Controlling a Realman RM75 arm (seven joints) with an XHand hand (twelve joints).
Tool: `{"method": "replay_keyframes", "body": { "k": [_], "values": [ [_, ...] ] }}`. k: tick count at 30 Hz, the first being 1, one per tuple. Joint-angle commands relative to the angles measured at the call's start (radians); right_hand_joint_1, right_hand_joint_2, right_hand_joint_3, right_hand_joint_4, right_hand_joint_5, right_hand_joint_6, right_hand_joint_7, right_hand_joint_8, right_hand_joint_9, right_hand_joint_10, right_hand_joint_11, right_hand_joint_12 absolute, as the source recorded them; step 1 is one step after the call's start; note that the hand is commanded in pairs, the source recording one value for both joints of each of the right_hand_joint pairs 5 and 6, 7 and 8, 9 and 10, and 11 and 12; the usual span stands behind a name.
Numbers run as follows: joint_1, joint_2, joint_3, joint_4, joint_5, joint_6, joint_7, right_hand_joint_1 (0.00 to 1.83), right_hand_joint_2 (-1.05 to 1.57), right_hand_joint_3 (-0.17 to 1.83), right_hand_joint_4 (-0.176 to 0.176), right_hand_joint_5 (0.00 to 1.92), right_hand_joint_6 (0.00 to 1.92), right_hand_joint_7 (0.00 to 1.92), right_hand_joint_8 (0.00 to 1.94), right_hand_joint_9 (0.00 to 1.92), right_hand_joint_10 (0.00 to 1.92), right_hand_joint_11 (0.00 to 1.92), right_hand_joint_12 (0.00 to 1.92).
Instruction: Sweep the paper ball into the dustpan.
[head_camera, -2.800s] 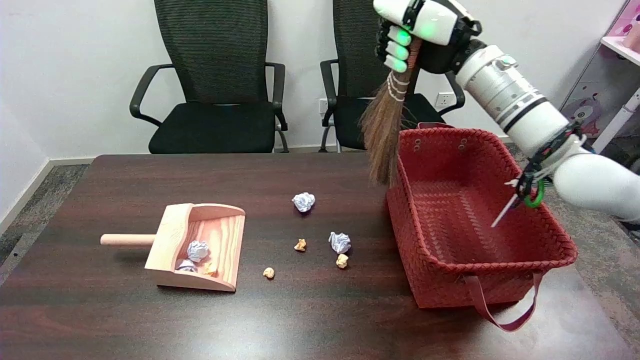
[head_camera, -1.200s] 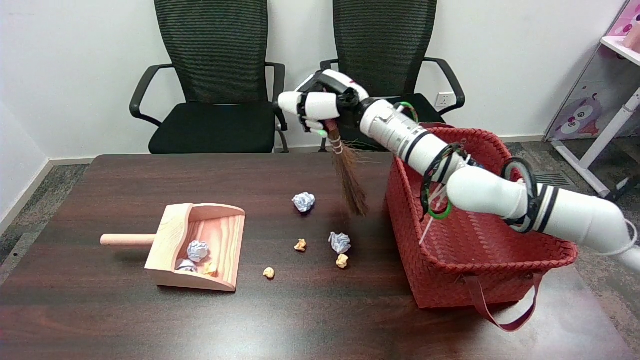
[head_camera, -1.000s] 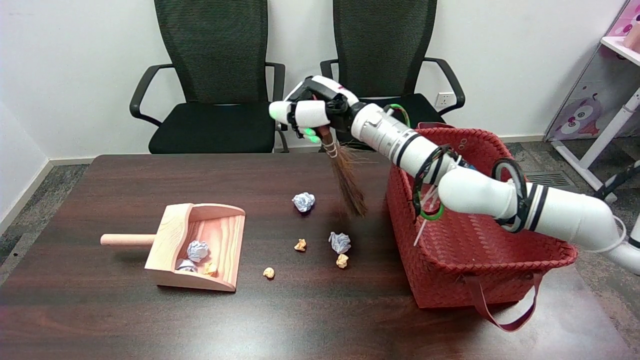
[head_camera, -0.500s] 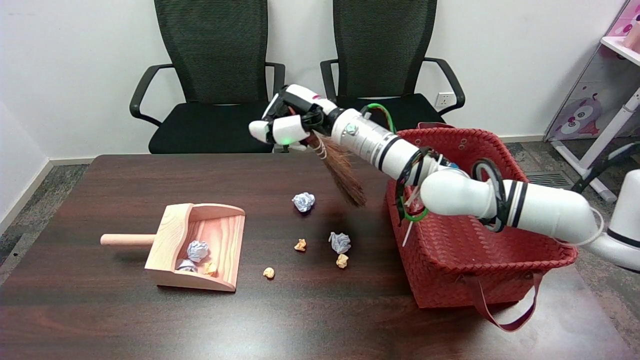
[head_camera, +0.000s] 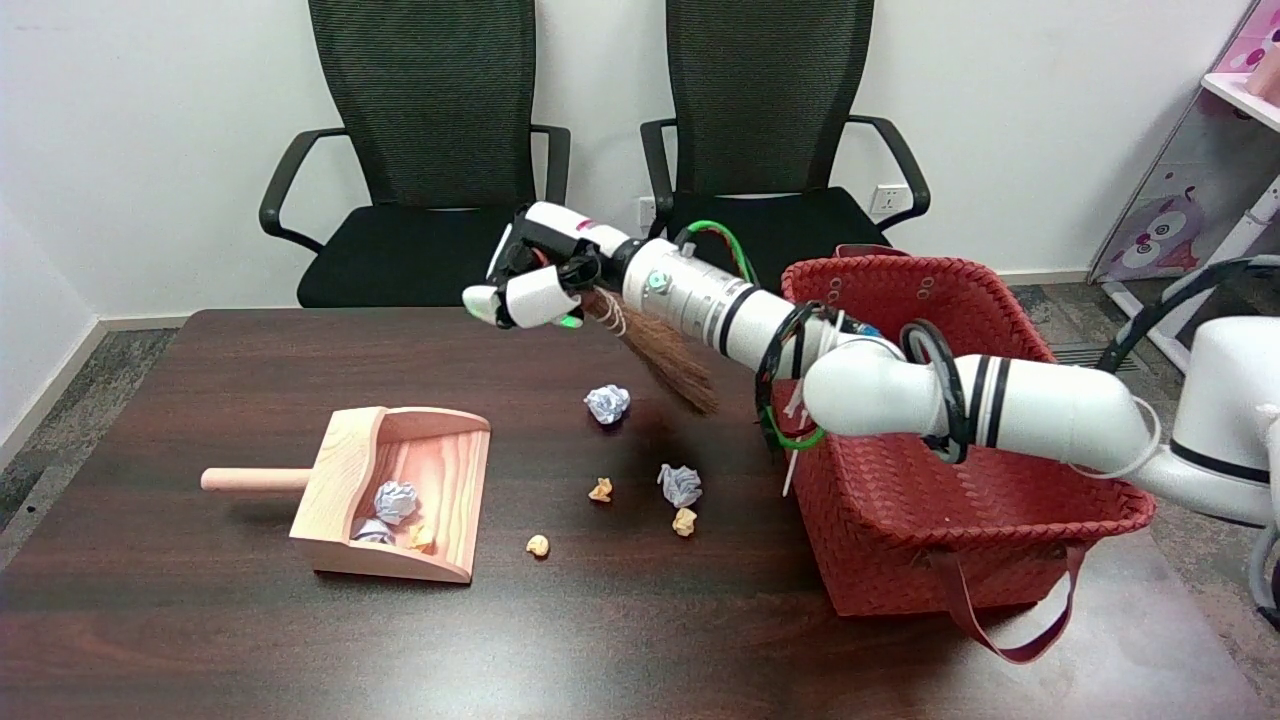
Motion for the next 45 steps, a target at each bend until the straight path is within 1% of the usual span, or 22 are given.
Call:
{"method": "replay_keyframes", "body": {
  "k": [1,6,11,16,19,21,26,32,37,45],
  "values": [
    [0.015,-0.102,-0.066,0.138,-0.011,-0.042,0.11,0.97,1.57,0.82,0.008,1.92,1.92,1.92,1.92,1.92,1.92,1.92,1.92],
    [0.015,-0.134,-0.067,0.176,-0.011,-0.042,0.165,0.96,1.57,0.74,0.004,1.92,1.92,1.92,1.92,1.92,1.92,1.92,1.92],
    [0.019,-0.142,-0.058,0.171,-0.011,-0.032,0.246,0.95,1.57,0.75,-0.001,1.92,1.92,1.92,1.92,1.92,1.92,1.92,1.92],
    [0.019,-0.155,-0.057,0.173,-0.011,-0.03,0.406,0.95,1.57,0.73,-0.001,1.92,1.92,1.92,1.92,1.92,1.92,1.92,1.92],
    [0.013,-0.168,-0.058,0.184,-0.011,-0.03,0.479,0.92,1.57,0.71,-0.001,1.92,1.92,1.92,1.92,1.92,1.92,1.92,1.92],
    [0.009,-0.175,-0.06,0.19,-0.012,-0.03,0.517,0.94,1.57,0.7,-0.003,1.92,1.92,1.92,1.92,1.92,1.92,1.92,1.92],
    [0.001,-0.19,-0.064,0.202,-0.017,-0.03,0.556,0.92,1.57,0.67,0.0,1.92,1.92,1.92,1.92,1.92,1.92,1.92,1.92],
    [-0.01,-0.208,-0.063,0.205,-0.015,-0.009,0.604,0.92,1.55,0.69,-0.001,1.92,1.92,1.92,1.92,1.92,1.92,1.92,1.92],
    [-0.016,-0.217,-0.061,0.204,-0.017,0.027,0.669,0.95,1.53,0.73,-0.008,1.92,1.92,1.92,1.92,1.92,1.92,1.92,1.92],
    [-0.022,-0.232,-0.057,0.19,-0.017,0.092,0.76,0.96,1.49,0.84,-0.012,1.92,1.92,1.92,1.92,1.92,1.92,1.92,1.92]
  ]
}}
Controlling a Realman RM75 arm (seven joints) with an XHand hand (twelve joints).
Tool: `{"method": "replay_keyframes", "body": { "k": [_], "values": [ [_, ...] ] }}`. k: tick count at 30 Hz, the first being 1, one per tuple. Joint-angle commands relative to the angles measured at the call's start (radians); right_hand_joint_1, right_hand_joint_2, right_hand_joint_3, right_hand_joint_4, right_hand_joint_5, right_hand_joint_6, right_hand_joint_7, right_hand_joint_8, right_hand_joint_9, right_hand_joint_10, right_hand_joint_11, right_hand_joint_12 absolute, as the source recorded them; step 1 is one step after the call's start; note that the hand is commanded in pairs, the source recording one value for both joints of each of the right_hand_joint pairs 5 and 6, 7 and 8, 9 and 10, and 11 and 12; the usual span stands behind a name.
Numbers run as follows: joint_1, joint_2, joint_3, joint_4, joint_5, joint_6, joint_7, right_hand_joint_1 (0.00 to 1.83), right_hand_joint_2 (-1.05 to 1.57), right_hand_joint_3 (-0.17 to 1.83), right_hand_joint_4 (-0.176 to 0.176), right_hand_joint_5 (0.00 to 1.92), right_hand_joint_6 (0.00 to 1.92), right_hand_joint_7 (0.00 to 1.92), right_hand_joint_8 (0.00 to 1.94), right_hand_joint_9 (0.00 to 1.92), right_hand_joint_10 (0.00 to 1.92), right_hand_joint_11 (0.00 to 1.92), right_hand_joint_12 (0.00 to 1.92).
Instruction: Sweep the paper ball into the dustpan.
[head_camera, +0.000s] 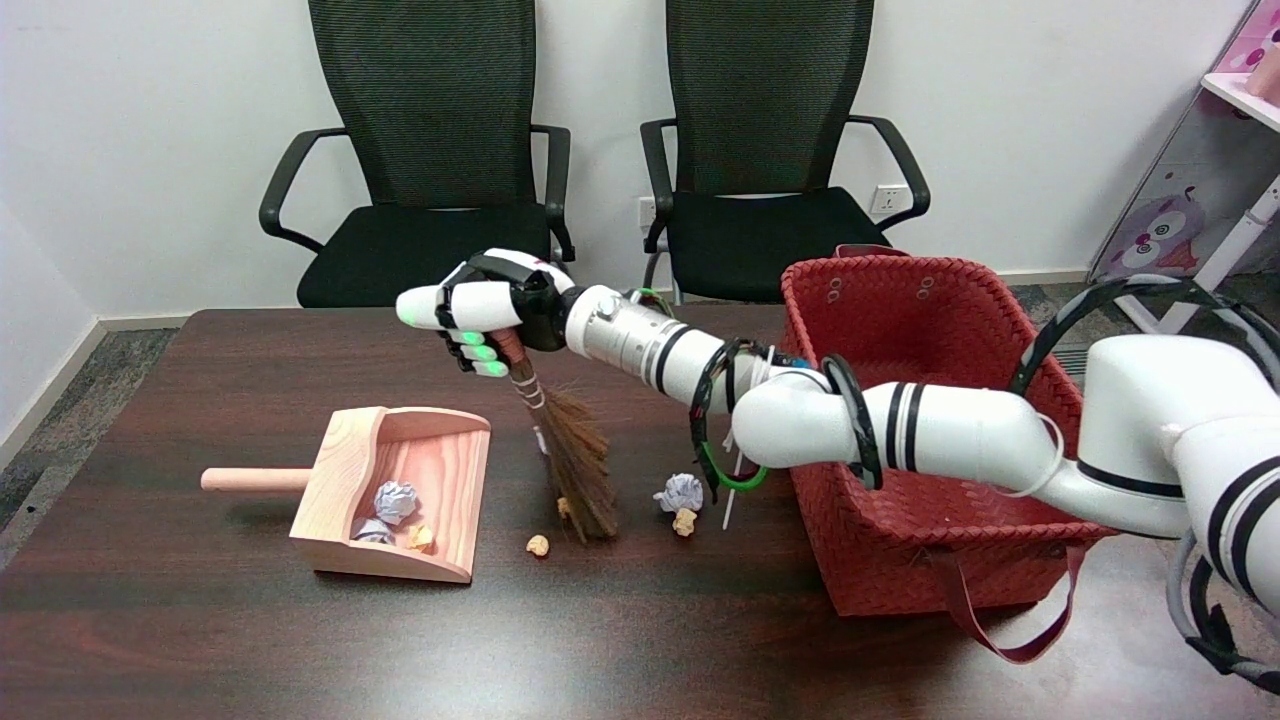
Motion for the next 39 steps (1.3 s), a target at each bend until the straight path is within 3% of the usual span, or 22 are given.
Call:
{"method": "replay_keyframes", "body": {
  "k": [1,9,14,25,28,32,39],
  "values": [
    [-0.018,-0.043,0.004,-0.003,-0.001,0.102,0.215,0.96,1.49,0.87,-0.013,1.92,1.92,1.92,1.92,1.92,1.92,1.92,1.92],
    [-0.018,-0.055,0.003,-0.028,-0.004,0.183,0.33,0.97,1.45,1.06,-0.014,1.92,1.92,1.92,1.92,1.92,1.92,1.92,1.92],
    [-0.039,-0.057,0.004,-0.056,-0.007,0.326,0.388,0.97,1.41,1.15,-0.012,1.92,1.92,1.92,1.92,1.92,1.92,1.92,1.92],
    [-0.033,-0.03,0.012,-0.089,-0.107,0.538,0.569,0.96,1.4,1.18,-0.008,1.92,1.92,1.92,1.92,1.92,1.92,1.92,1.92],
    [-0.038,-0.014,0.023,-0.104,-0.111,0.56,0.554,0.96,1.39,1.21,-0.01,1.92,1.92,1.92,1.92,1.92,1.92,1.92,1.92],
    [-0.057,0.002,0.06,-0.128,-0.111,0.566,0.458,0.96,1.33,1.32,-0.011,1.92,1.92,1.92,1.92,1.92,1.92,1.92,1.92],
    [-0.163,0.051,0.192,-0.256,-0.101,0.57,-0.066,0.94,1.29,1.46,-0.004,1.92,1.92,1.92,1.92,1.92,1.92,1.92,1.92]
  ]
}}
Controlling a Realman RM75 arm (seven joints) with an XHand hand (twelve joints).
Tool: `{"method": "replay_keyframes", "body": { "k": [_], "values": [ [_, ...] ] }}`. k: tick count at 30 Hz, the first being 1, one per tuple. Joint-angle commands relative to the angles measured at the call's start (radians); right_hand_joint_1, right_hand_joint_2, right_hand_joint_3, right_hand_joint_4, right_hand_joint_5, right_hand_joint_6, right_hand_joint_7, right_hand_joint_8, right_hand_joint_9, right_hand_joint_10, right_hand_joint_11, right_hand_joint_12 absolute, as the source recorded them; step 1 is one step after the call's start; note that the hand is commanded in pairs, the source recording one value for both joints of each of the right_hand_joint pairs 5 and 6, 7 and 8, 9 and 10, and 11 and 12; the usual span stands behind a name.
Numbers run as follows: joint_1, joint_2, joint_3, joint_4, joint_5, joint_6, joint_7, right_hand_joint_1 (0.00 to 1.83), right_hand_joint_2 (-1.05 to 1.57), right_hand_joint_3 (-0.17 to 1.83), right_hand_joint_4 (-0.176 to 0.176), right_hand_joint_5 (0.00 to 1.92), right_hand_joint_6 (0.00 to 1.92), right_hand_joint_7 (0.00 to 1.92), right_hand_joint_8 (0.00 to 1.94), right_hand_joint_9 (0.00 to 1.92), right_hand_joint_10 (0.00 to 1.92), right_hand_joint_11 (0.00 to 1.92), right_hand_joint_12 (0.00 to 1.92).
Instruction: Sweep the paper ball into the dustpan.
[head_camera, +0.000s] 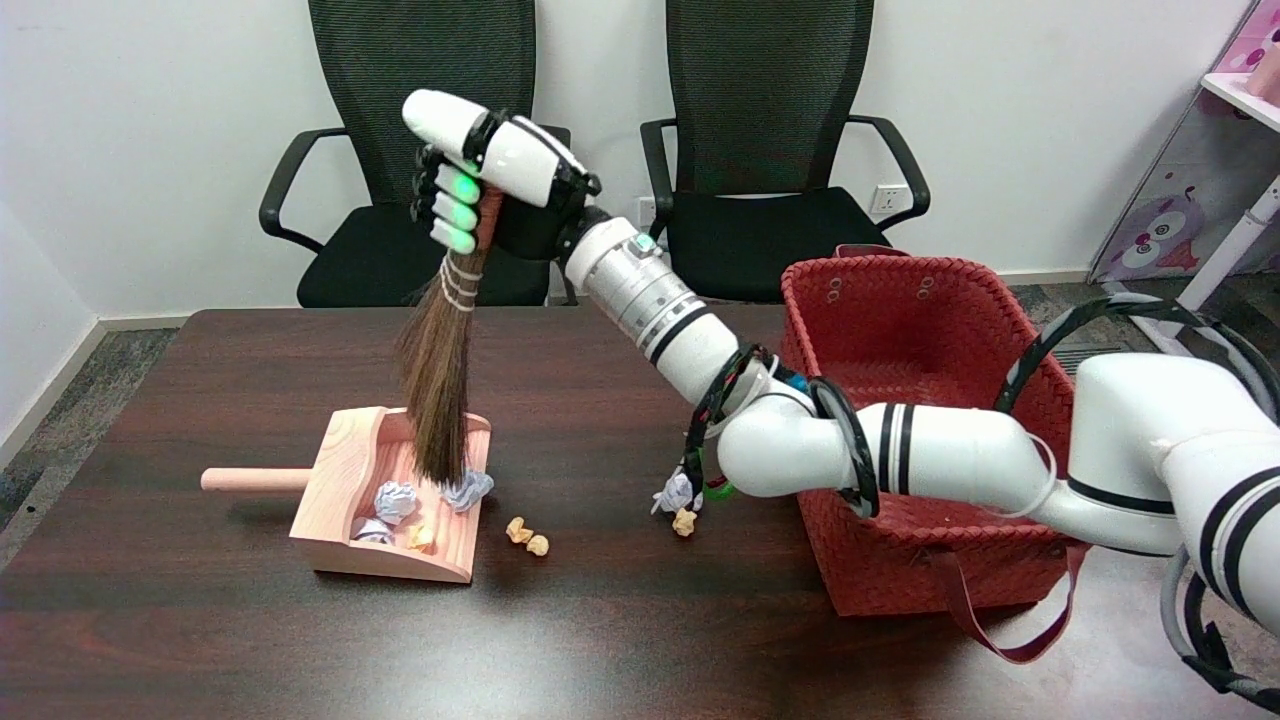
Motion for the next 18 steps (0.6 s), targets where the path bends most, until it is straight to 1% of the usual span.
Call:
{"method": "replay_keyframes", "body": {
  "k": [1,4,5,7,8,10,14,18],
  "values": [
    [-0.145,0.081,0.201,-0.193,-0.029,0.122,-0.584,0.92,1.33,1.47,0.0,1.92,1.92,1.92,1.92,1.92,1.92,1.92,1.92],
    [-0.227,0.094,0.29,-0.272,0.008,0.108,-0.757,0.92,1.46,1.52,0.001,1.92,1.92,1.92,1.92,1.92,1.92,1.92,1.92],
    [-0.243,0.099,0.303,-0.294,0.025,0.109,-0.803,0.92,1.48,1.52,0.002,1.92,1.92,1.92,1.92,1.92,1.92,1.92,1.92],
    [-0.292,0.112,0.344,-0.356,0.078,0.12,-0.958,0.92,1.49,1.55,0.002,1.92,1.92,1.92,1.92,1.92,1.92,1.92,1.92],
    [-0.307,0.116,0.353,-0.374,0.086,0.12,-1.0,0.92,1.49,1.57,0.002,1.92,1.92,1.92,1.92,1.92,1.92,1.92,1.92],
    [-0.349,0.127,0.404,-0.426,0.103,0.108,-1.107,0.94,1.5,1.58,0.025,1.92,1.92,1.92,1.92,1.92,1.92,1.92,1.92],
    [-0.438,0.135,0.491,-0.491,0.135,0.088,-1.194,0.94,1.5,1.59,0.024,1.92,1.92,1.92,1.92,1.92,1.92,1.92,1.92],
    [-0.542,0.14,0.572,-0.56,0.164,0.065,-1.315,0.95,1.51,1.59,0.025,1.92,1.92,1.92,1.92,1.92,1.92,1.92,1.92]
  ]
}}
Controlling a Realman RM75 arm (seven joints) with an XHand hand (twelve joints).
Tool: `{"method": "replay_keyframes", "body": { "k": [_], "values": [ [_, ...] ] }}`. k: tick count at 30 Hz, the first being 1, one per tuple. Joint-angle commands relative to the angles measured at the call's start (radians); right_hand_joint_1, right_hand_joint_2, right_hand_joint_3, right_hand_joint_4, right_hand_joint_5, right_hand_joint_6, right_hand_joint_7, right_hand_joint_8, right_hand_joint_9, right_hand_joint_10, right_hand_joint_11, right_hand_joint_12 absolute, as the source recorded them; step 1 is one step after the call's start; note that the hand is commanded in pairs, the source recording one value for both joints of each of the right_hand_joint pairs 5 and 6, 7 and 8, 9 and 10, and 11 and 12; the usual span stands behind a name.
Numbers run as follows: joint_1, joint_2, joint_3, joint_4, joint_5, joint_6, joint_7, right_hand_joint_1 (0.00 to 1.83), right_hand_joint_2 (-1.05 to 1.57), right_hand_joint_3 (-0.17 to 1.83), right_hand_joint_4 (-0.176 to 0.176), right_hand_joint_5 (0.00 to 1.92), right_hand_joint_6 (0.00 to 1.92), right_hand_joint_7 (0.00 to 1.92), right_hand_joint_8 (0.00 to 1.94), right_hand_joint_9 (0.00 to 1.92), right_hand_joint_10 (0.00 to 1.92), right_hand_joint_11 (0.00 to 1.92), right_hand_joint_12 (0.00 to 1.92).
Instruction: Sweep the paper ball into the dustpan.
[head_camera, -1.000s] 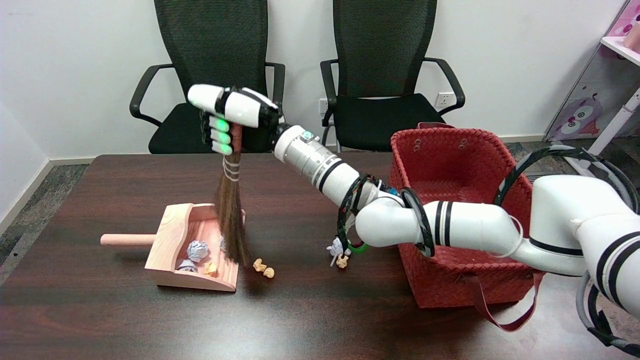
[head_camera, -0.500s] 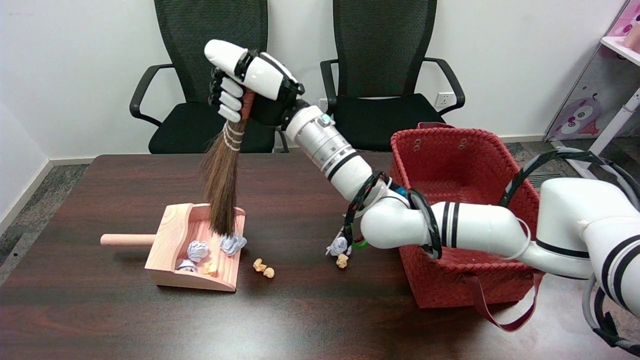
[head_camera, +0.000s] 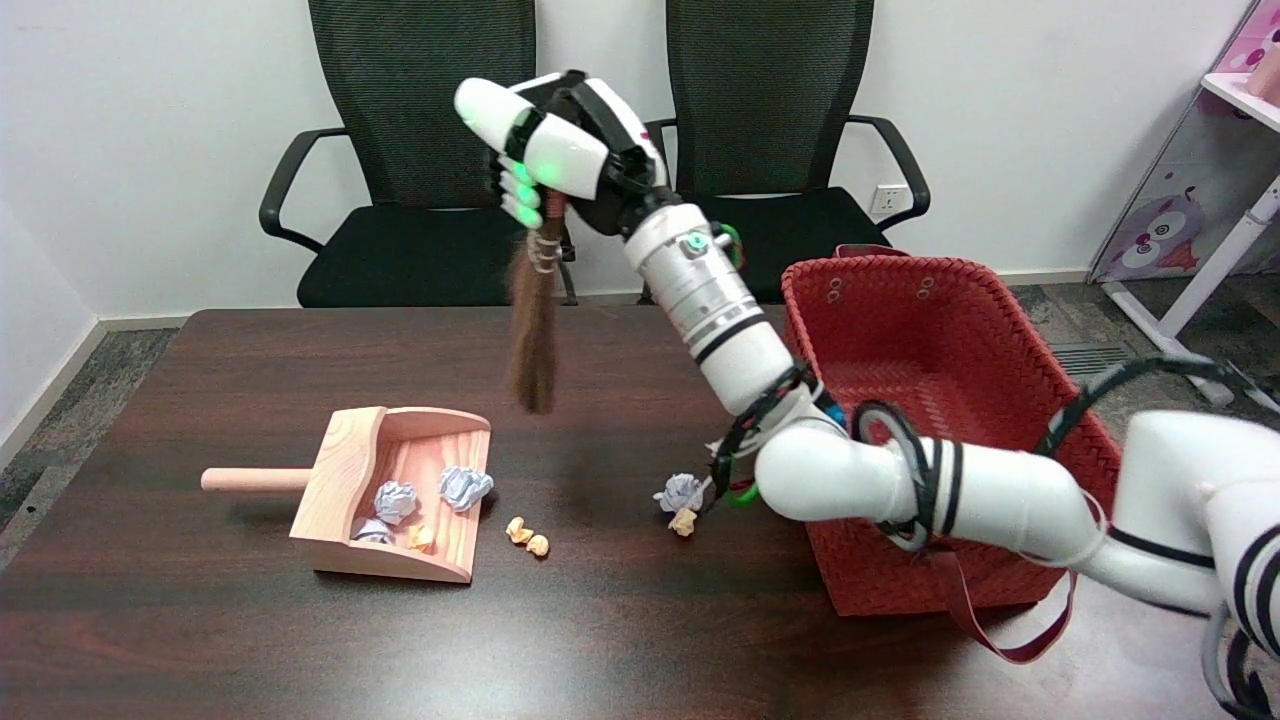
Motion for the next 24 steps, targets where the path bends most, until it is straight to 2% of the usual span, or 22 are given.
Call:
{"method": "replay_keyframes", "body": {
  "k": [1,9,16,24],
  "values": [
    [-0.402,0.075,0.391,-0.371,0.147,-0.024,-0.739,0.95,1.51,1.59,0.025,1.92,1.92,1.92,1.92,1.92,1.92,1.92,1.92],
    [-0.578,0.066,0.484,-0.465,0.147,-0.017,-0.773,0.95,1.51,1.61,0.024,1.92,1.92,1.92,1.92,1.92,1.92,1.92,1.92],
    [-0.665,0.053,0.496,-0.521,0.147,-0.017,-0.794,0.95,1.52,1.59,0.021,1.92,1.92,1.92,1.92,1.92,1.92,1.92,1.92],
    [-0.767,0.012,0.545,-0.561,0.139,-0.021,-0.891,0.95,1.54,1.53,0.03,1.92,1.92,1.92,1.92,1.92,1.92,1.92,1.92]
  ]
}}
